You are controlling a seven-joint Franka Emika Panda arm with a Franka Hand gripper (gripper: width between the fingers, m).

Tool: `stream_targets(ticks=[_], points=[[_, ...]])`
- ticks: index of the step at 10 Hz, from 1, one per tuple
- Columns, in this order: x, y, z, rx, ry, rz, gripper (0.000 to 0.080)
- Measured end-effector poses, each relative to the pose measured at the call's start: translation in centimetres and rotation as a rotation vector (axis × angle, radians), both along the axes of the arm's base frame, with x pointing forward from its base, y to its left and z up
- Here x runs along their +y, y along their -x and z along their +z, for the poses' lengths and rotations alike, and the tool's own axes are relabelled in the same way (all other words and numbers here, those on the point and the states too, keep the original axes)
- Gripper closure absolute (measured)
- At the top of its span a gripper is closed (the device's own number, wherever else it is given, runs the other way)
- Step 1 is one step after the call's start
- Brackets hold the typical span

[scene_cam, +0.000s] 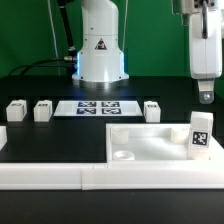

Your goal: Assemble square table

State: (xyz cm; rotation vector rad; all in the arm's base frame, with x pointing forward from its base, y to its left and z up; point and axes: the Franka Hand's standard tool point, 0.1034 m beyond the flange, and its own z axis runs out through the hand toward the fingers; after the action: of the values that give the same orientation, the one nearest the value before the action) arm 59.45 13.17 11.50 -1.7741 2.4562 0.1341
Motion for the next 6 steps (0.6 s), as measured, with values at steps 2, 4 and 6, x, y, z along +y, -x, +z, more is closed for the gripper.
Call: stream_targets(ticks=[2,4,6], points=[[0.0,0.04,-0.1,0.001,0.001,0.001,0.015],[0.0,0.06,-0.15,0.002,0.001,0.002,0.015],[-0.01,0.08,-0.22,0.003,0.002,0.003,0.015]])
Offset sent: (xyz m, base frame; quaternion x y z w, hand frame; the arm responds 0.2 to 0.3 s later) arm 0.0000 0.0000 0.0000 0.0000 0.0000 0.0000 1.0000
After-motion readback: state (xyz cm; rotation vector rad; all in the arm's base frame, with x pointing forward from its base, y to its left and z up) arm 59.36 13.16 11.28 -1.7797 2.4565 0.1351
